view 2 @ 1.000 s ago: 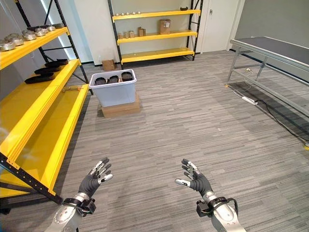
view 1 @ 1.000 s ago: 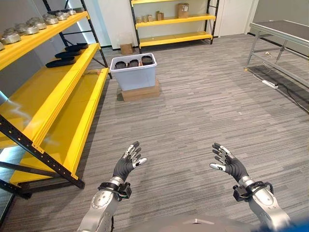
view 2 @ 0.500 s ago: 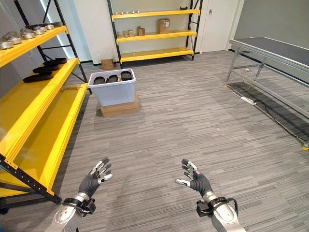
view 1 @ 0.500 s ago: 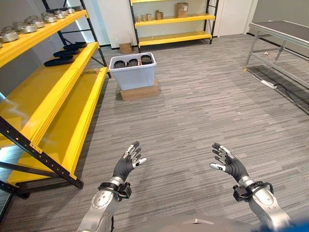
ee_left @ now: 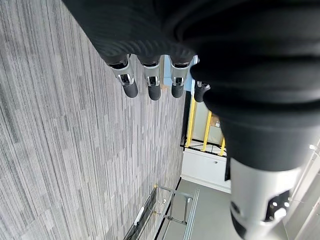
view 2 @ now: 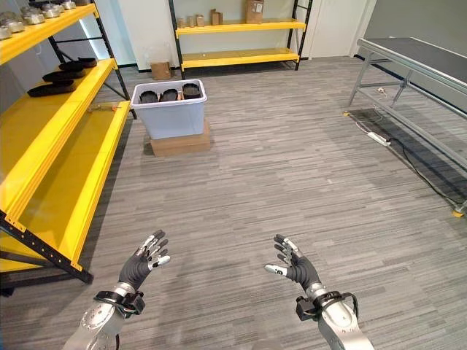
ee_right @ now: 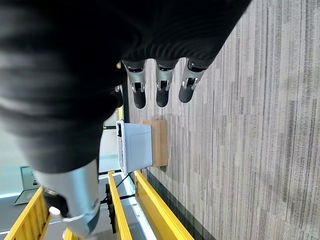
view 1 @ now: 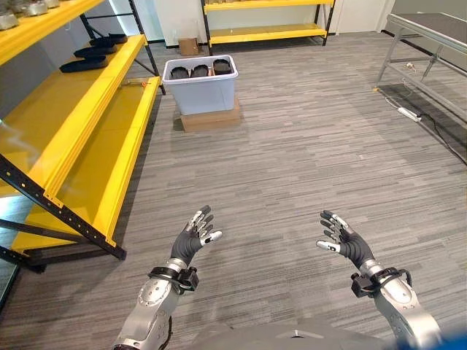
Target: Move parts from the plastic box to the shelf.
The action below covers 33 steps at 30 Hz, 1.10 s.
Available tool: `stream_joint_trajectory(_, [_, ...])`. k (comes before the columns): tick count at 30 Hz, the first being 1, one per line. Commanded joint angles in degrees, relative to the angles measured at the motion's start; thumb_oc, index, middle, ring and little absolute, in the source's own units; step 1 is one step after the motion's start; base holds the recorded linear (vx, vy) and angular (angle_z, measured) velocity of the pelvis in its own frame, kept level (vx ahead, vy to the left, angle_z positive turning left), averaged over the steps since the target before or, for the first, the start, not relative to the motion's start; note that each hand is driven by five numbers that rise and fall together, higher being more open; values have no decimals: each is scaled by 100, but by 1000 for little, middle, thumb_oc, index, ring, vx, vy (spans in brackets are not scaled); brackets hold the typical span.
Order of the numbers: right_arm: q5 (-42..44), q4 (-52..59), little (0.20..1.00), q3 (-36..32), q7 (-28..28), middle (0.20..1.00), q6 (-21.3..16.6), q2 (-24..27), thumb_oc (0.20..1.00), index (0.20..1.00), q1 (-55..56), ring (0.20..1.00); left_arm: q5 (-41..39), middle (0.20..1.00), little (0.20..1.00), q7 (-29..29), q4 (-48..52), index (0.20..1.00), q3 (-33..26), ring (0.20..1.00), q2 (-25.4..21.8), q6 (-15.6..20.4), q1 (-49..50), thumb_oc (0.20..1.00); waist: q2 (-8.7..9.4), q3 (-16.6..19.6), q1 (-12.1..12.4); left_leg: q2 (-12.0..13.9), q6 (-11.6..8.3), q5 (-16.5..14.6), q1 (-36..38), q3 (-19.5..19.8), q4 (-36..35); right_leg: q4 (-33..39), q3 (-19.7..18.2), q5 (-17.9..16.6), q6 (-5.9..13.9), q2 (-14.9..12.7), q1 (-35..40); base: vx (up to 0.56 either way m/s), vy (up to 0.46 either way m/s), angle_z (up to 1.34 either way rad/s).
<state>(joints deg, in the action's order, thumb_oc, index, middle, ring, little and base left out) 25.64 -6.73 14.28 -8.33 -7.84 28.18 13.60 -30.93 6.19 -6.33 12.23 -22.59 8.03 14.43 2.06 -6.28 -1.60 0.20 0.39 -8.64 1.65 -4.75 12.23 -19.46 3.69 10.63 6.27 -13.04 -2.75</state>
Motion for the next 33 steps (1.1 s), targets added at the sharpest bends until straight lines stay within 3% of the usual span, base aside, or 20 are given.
stream_joint_trajectory(1, [123, 128, 1000, 78, 24, 1000, -268, -28, 1000, 1000, -193, 1000, 6, 1000, 1000, -15, 381, 1000, -223, 1000, -299, 352, -27, 1000, 165, 81, 107, 107, 87, -622, -350, 422, 851, -629, -445, -1497, 424, -458, -259, -30, 268, 11])
stream_joint_trajectory(3, [136, 182, 1000, 121, 63, 1000, -279, -60, 1000, 1000, -234, 1000, 28, 1000, 1000, -51, 397, 1000, -244, 1000, -308, 355, -46, 1000, 130, -57, 104, 21, 236, -674, -252, 386, 841, -1259, -619, -2041, 380, -445, -681, -32, 277, 12])
stream_joint_trajectory(4, [82, 223, 1000, 126, 74, 1000, -287, -84, 1000, 1000, -289, 1000, 121, 1000, 1000, -85, 417, 1000, -290, 1000, -330, 351, -86, 1000, 40, -282, 126, -41, 392, -786, -41, 221, 857, -1821, -294, -2045, 346, -592, -1287, -7, 268, 9])
stream_joint_trajectory(5, [82, 224, 1000, 126, 74, 1000, -286, -83, 1000, 1000, -288, 1000, 121, 1000, 1000, -85, 418, 1000, -290, 1000, -329, 350, -85, 1000, 41, -286, 122, -43, 392, -793, -36, 225, 861, -1830, -290, -2034, 346, -596, -1282, 128, 244, -2])
stream_joint_trajectory(7, [108, 179, 1000, 161, 106, 1000, -293, -14, 1000, 1000, -440, 1000, 173, 1000, 1000, -107, 329, 1000, -315, 1000, -293, 391, -178, 1000, 198, -383, -62, -372, 397, -1033, 395, 247, 668, -496, -98, -1857, 344, -119, -1668, 290, 29, -44])
stream_joint_trajectory(8, [107, 177, 1000, 162, 106, 1000, -293, -12, 1000, 1000, -443, 1000, 173, 1000, 1000, -106, 326, 1000, -316, 1000, -290, 392, -180, 1000, 177, -404, -70, -350, 394, -1044, 423, 258, 666, -475, -74, -1858, 342, -103, -1623, 347, -30, -22])
stream_joint_trajectory(10, [25, 149, 1000, 171, 163, 1000, -318, -9, 1000, 1000, -569, 1000, 232, 1000, 1000, -148, 255, 1000, -309, 1000, -162, 424, -249, 1000, 230, -421, -132, -443, 355, -1238, 708, 264, 580, 327, 159, -1997, 382, -45, -1701, 325, -43, 23])
stream_joint_trajectory(14, [22, 95, 1000, 177, 265, 1000, -343, -37, 1000, 1000, -683, 1000, 183, 1000, 1000, -196, 201, 1000, -200, 1000, -13, 456, -389, 1000, 217, -301, -146, -349, 285, -1427, 853, 305, 582, 327, 227, -1830, 274, 63, -1628, 254, -95, 25])
stream_joint_trajectory(16, [68, 64, 1000, 203, 321, 1000, -360, -29, 1000, 1000, -836, 1000, 91, 1000, 1000, -275, 86, 1000, -73, 1000, 70, 471, -564, 1000, 141, -153, -227, -115, 186, -1438, 891, 331, 553, 49, 159, -1557, 137, 337, -1770, 276, -140, 33])
stream_joint_trajectory(19, [67, 2, 1000, 186, 375, 1000, -348, -8, 1000, 1000, -924, 1000, -2, 1000, 1000, -351, 68, 1000, -3, 1000, 154, 481, -683, 1000, 17, -69, -292, 98, 84, -1408, 1057, 403, 455, -450, 201, -1204, 30, 402, -1919, 342, -171, 31])
stream_joint_trajectory(20, [134, -1, 1000, 147, 441, 1000, -384, 61, 1000, 1000, -865, 1000, -152, 1000, 1000, -402, 76, 1000, 144, 1000, 175, 503, -853, 1000, -44, -83, -330, 447, -326, -57, 171, 439, 2211, -391, 254, -820, -358, 673, -1514, 247, -280, 46])
stream_joint_trajectory(21, [165, 33, 1000, 105, 482, 1000, -409, 122, 1000, 1000, -876, 1000, -183, 1000, 1000, -404, 100, 1000, 200, 1000, 164, 503, -927, 1000, -5, -225, -273, 338, -394, 229, -307, 515, 2935, -314, 317, -801, -445, 685, -1349, 239, -279, 32])
stream_joint_trajectory(22, [165, 33, 1000, 104, 481, 1000, -409, 119, 1000, 1000, -878, 1000, -184, 1000, 1000, -404, 99, 1000, 200, 1000, 162, 503, -930, 1000, 6, -209, -289, 322, -392, 250, -337, 529, 2933, -294, 328, -820, -444, 668, -1360, 34, -109, 117])
stream_joint_trajectory(23, [154, 47, 1000, 72, 522, 1000, -419, 159, 1000, 1000, -889, 1000, -173, 1000, 1000, -447, 114, 1000, 245, 1000, 162, 522, -993, 1000, 42, -369, -201, 131, -431, 312, -627, 586, 3314, -179, 365, -782, -509, 697, -1185, 58, -138, 88])
stream_joint_trajectory(24, [143, 0, 1000, 66, 648, 1000, -445, 189, 1000, 1000, -1009, 1000, -219, 1000, 1000, -532, 150, 1000, 291, 1000, 147, 539, -1083, 1000, 142, -604, -81, 204, -258, 37, -1441, 511, 3181, -129, 393, -644, -490, 659, -1004, 61, -137, 38])
stream_joint_trajectory(27, [154, -70, 1000, 42, 764, 1000, -503, 157, 1000, 1000, -1081, 1000, -204, 1000, 1000, -593, 93, 1000, 325, 1000, 144, 543, -1120, 1000, 179, -745, 62, 237, -173, 14, -1948, 478, 2647, -72, 339, -542, -498, 678, -753, 179, -38, -45])
stream_joint_trajectory(28, [132, -124, 1000, 38, 804, 1000, -528, 126, 1000, 1000, -1114, 1000, -193, 1000, 1000, -621, 53, 1000, 315, 1000, 143, 553, -1131, 1000, 175, -778, 108, 367, -187, 131, -2050, 463, 2295, -77, 320, -466, -486, 696, -665, 294, 95, -32])
stream_joint_trajectory(29, [75, -209, 1000, 73, 895, 1000, -563, 68, 1000, 1000, -1195, 1000, -130, 1000, 1000, -738, 5, 1000, 292, 1000, 127, 603, -1177, 1000, 53, -862, 268, 700, -382, 1049, -2231, 603, 1051, -119, 280, -279, -479, 815, -420, 392, 143, -34])
stream_joint_trajectory(30, [31, -230, 1000, 77, 922, 1000, -562, 43, 1000, 1000, -1192, 1000, -120, 1000, 1000, -769, -17, 1000, 271, 1000, 123, 623, -1185, 1000, 9, -879, 328, 791, -465, 1271, -2278, 766, 702, -135, 227, -204, -465, 835, -314, 308, 127, -64])
stream_joint_trajectory(33, [29, -231, 1000, 77, 923, 1000, -562, 41, 1000, 1000, -1193, 1000, -119, 1000, 1000, -769, -19, 1000, 272, 1000, 122, 624, -1186, 1000, 23, -907, 329, 781, -468, 1286, -2227, 758, 666, -136, 225, -195, -466, 823, -282, 124, 57, -53])
